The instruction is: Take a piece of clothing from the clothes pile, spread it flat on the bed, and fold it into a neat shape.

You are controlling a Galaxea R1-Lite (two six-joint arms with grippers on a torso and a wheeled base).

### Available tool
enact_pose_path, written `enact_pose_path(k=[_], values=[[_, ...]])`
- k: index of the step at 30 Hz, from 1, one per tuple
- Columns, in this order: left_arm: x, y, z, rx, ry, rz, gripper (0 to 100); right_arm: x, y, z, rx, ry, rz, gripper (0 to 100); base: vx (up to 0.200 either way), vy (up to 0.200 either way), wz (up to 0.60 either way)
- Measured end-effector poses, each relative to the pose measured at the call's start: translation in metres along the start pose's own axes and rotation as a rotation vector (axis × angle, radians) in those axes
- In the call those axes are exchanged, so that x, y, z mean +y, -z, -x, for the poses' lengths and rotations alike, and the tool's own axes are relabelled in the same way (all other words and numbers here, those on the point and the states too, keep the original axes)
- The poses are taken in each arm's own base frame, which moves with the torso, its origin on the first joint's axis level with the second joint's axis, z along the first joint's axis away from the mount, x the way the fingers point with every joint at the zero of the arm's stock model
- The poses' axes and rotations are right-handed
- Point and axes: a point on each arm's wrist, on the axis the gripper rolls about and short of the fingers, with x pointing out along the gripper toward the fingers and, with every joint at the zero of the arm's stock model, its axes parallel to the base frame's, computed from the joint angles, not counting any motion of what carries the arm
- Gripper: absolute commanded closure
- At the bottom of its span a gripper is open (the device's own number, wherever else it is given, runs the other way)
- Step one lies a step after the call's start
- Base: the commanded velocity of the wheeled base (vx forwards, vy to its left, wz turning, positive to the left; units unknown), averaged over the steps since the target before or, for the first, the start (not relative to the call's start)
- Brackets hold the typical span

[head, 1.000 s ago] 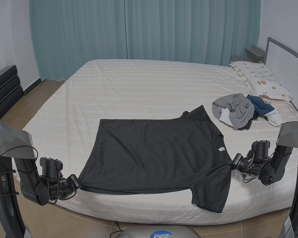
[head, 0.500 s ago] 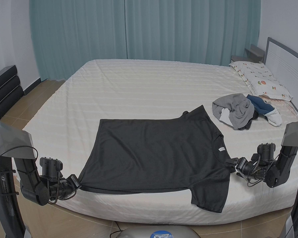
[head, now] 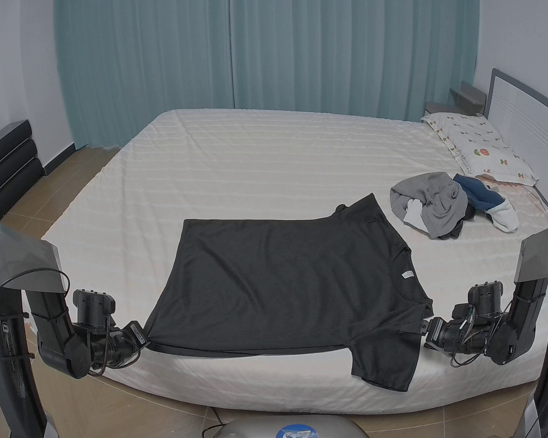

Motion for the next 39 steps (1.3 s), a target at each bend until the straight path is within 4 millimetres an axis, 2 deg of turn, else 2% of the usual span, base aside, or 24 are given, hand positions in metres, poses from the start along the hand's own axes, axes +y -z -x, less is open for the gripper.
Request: enact_pose_path(k=[13, 14, 27, 39], values=[[0.0, 0.0, 0.0, -0.001, 0.002, 0.0, 100, 0.004, 0.01, -0.01, 0.032, 0.009, 0.03, 0, 0.0, 0.0, 0.0], [0.0, 0.0, 0.0, -0.001, 0.002, 0.0, 100, 0.004, 0.01, -0.011, 0.028, 0.015, 0.031, 100, 0.0, 0.0, 0.0], [0.0, 0.0, 0.0, 0.001, 0.003, -0.001, 100, -0.007, 0.012, 0.0, 0.028, 0.063, 0.03, 100, 0.0, 0.0, 0.0], [0.0, 0.0, 0.001, -0.014, 0.006, -0.008, 100, -0.013, 0.027, 0.038, 0.059, 0.1, 0.01, 100, 0.0, 0.0, 0.0]])
